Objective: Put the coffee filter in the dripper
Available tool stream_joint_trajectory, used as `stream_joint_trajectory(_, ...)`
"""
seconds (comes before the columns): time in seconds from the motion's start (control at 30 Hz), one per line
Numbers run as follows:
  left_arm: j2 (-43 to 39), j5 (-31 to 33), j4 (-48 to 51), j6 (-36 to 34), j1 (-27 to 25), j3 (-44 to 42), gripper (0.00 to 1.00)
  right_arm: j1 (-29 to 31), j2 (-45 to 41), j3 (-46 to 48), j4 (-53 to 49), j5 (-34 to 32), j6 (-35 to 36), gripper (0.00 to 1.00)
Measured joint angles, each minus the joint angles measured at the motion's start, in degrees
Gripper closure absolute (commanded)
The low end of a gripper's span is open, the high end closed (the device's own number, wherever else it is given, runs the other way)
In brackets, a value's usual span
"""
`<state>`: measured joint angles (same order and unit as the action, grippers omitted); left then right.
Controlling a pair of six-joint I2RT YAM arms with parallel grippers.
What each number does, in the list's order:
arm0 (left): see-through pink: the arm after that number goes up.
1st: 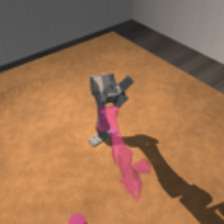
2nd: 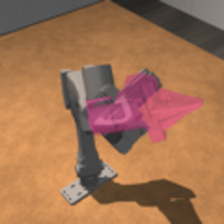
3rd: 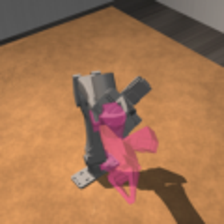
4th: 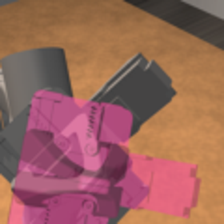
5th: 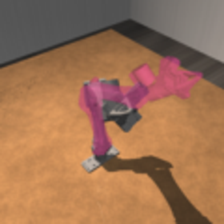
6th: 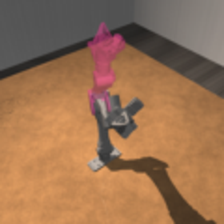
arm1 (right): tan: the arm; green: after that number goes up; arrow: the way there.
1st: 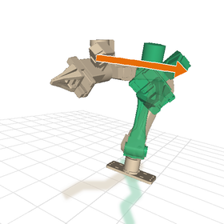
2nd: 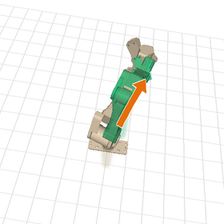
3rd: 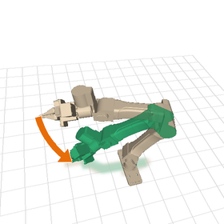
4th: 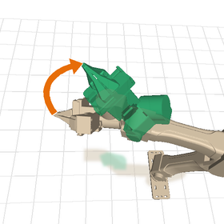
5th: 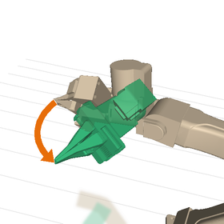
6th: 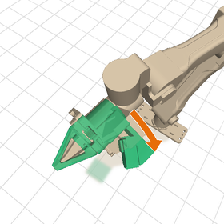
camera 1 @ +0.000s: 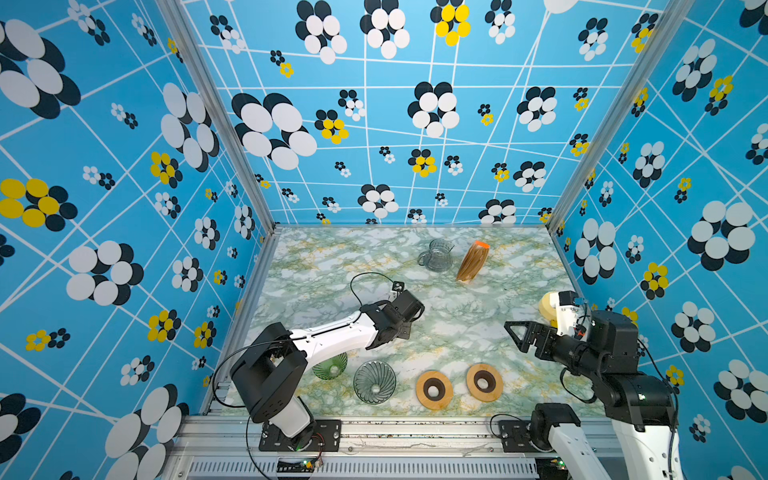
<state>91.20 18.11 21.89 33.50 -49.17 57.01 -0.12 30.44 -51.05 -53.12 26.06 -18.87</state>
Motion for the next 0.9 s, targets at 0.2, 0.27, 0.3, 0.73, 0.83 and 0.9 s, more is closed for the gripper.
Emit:
stream_joint_trajectory(0.2,0.2,0.0,0.0,0.0,0.0,0.0,0.81,0.0,0.0,0.0,0.0,0.0,0.0,0.01)
stream_joint_trajectory(0.27,0.2,0.0,0.0,0.0,0.0,0.0,0.8,0.0,0.0,0.0,0.0,0.0,0.0,0.0)
stream_joint_trajectory(0.3,0.3,0.0,0.0,0.0,0.0,0.0,0.8,0.0,0.0,0.0,0.0,0.0,0.0,0.01)
stream_joint_trajectory(0.73,2.4,-0.1,-1.2,0.0,0.0,0.1,0.76,0.0,0.0,0.4,0.1,0.0,0.0,0.01)
stream_joint_trajectory(0.83,2.4,-0.5,-1.3,0.1,0.0,0.1,0.73,0.0,0.0,0.6,0.2,0.0,-0.2,0.01)
stream_joint_trajectory(0.9,2.4,-0.6,-1.3,0.0,0.0,0.2,0.67,0.0,0.0,0.9,0.2,0.1,-0.4,0.01)
